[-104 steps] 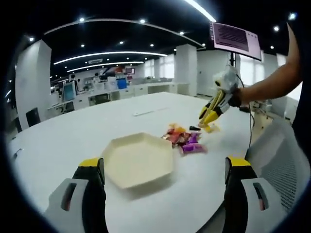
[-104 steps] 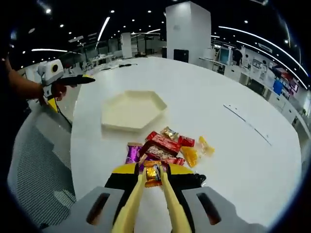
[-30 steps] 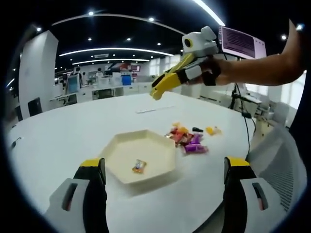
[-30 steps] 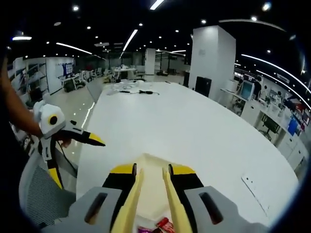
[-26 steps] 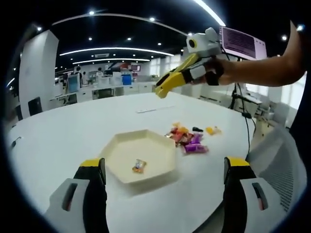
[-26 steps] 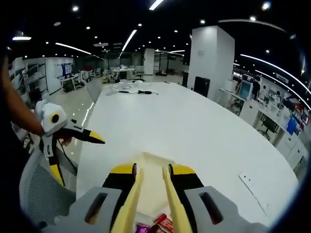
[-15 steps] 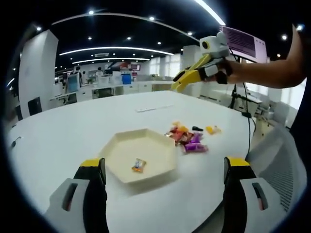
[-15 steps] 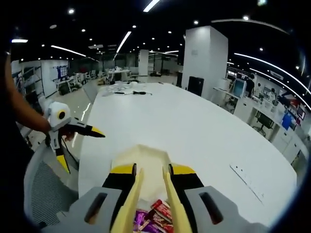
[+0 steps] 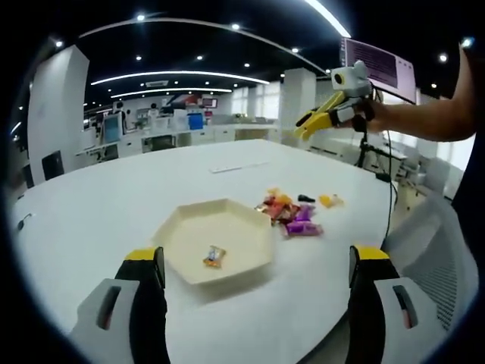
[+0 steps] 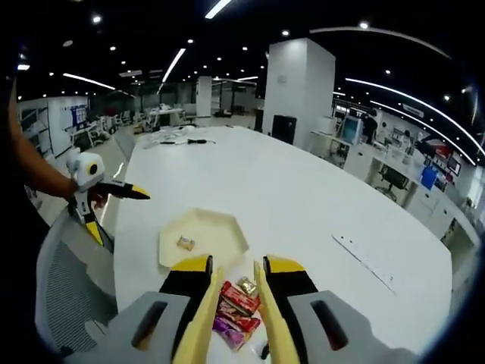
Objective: Place the target food into the container with the food tongs after gripping and lifting it, then release it inside without dropping or visibly crushing the food.
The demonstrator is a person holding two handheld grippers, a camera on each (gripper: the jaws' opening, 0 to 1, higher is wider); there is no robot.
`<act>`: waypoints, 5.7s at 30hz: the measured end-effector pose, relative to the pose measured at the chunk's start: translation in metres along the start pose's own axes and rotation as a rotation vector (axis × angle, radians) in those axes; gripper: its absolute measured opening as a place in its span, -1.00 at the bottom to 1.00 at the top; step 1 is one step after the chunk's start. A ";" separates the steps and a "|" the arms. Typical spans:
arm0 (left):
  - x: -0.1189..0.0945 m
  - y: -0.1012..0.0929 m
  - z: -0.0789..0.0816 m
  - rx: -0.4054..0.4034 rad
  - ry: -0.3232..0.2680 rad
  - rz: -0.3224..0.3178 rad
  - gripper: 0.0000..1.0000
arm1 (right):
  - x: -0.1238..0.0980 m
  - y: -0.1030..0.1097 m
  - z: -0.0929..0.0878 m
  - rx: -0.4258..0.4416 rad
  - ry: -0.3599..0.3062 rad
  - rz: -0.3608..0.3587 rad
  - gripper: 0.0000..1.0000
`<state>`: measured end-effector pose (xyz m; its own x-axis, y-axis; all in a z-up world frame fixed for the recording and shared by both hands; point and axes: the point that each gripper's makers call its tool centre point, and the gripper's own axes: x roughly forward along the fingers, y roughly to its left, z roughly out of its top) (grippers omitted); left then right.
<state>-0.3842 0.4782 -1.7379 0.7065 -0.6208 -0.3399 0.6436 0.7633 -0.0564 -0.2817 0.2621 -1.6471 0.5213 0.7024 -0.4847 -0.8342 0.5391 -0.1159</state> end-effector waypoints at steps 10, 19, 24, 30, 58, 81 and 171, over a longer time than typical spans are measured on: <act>0.001 -0.002 -0.002 0.009 0.012 -0.009 0.96 | -0.025 -0.030 -0.035 0.043 0.040 -0.089 -0.48; 0.002 -0.004 -0.006 0.014 0.027 -0.014 0.96 | -0.032 -0.041 -0.057 0.069 0.059 -0.139 -0.48; 0.002 -0.003 -0.006 0.013 0.027 -0.011 0.97 | -0.031 -0.046 -0.062 0.079 0.059 -0.156 -0.47; 0.002 -0.003 -0.006 0.014 0.026 -0.013 0.99 | -0.022 -0.052 -0.080 0.105 0.067 -0.168 -0.47; 0.000 0.012 -0.005 0.042 0.016 0.054 0.99 | 0.029 -0.055 -0.166 0.207 0.191 -0.205 -0.46; 0.000 0.014 -0.004 0.029 0.014 0.061 0.99 | 0.046 -0.053 -0.193 0.216 0.309 -0.200 -0.52; 0.002 -0.007 -0.001 0.100 0.019 -0.015 0.99 | 0.138 0.041 0.024 0.030 0.121 0.084 -0.59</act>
<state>-0.3876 0.4715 -1.7394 0.6916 -0.6279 -0.3571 0.6809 0.7317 0.0320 -0.2400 0.3925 -1.6974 0.4233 0.6855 -0.5924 -0.8671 0.4960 -0.0457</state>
